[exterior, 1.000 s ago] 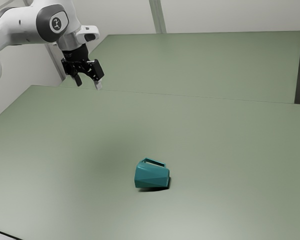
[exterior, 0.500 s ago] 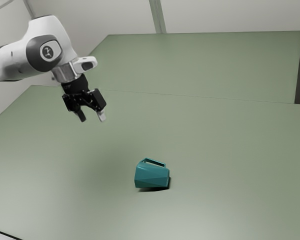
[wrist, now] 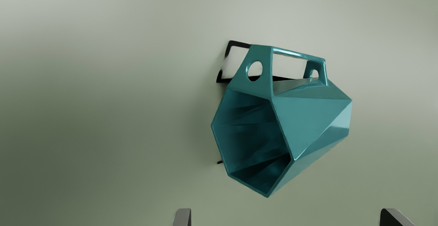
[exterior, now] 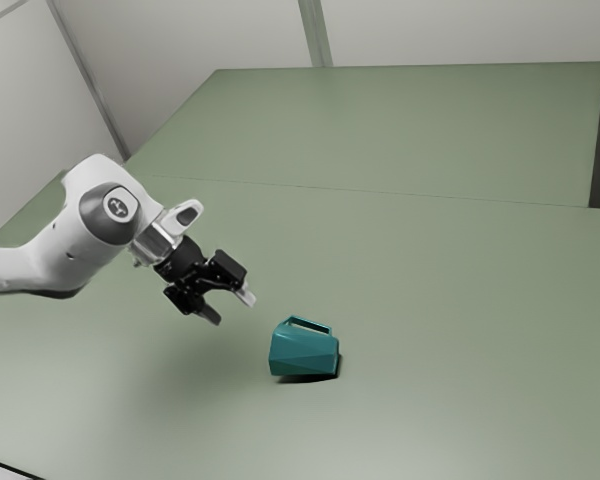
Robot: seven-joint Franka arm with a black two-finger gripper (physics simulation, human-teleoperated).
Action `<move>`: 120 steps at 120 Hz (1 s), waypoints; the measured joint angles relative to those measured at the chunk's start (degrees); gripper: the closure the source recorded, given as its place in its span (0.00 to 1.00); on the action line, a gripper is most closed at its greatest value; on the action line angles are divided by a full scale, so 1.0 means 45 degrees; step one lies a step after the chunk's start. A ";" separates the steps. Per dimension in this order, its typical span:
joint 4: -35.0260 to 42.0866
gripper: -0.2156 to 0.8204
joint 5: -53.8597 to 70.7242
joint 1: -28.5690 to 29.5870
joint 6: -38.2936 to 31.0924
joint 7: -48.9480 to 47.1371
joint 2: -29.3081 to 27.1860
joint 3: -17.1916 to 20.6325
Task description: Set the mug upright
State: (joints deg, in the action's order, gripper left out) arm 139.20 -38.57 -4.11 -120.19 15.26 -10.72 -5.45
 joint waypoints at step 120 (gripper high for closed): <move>0.0911 0.54 -0.7575 -0.0231 -0.1860 0.6966 0.1914 0.1428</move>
State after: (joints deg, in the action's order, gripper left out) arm 143.30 -72.65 -5.15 -128.56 46.61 -2.11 0.98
